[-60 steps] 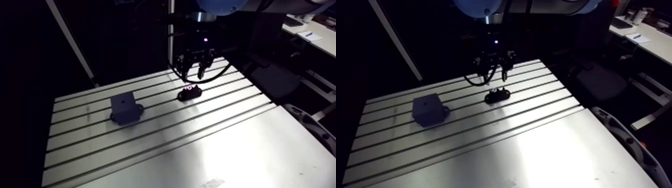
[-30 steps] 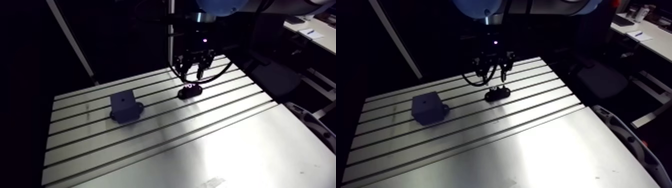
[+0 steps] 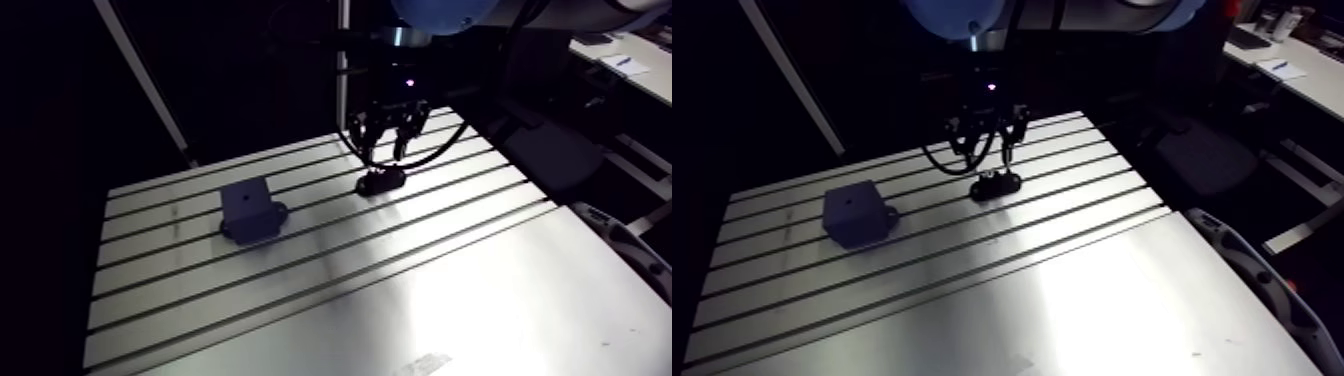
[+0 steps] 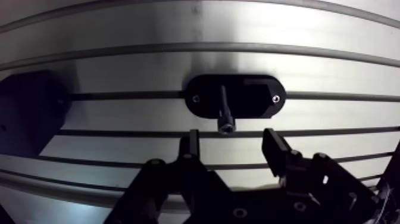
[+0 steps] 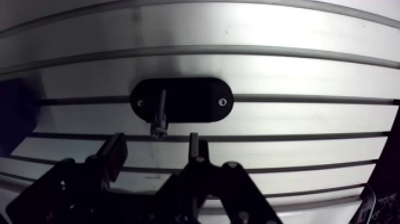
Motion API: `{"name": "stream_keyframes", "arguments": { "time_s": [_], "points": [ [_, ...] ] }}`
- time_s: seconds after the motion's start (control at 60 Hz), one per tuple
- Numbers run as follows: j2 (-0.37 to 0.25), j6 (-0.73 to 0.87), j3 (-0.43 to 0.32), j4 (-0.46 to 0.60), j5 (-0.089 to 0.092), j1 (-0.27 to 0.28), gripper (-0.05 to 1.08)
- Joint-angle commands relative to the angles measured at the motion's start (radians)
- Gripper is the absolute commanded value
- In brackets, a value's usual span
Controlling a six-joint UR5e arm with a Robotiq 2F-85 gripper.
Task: Pick up the M10 bolt and insert it into the hole until fully seated.
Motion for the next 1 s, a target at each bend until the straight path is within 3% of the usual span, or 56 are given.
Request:
{"name": "stream_keyframes", "arguments": {
  "time_s": [0.017,1.0],
  "points": [
    [0.001,-0.007,0.0,-0.001,-0.001,0.001,0.36],
    [0.012,-0.012,0.012,-0.049,-0.001,0.008,0.36]
  ]
}}
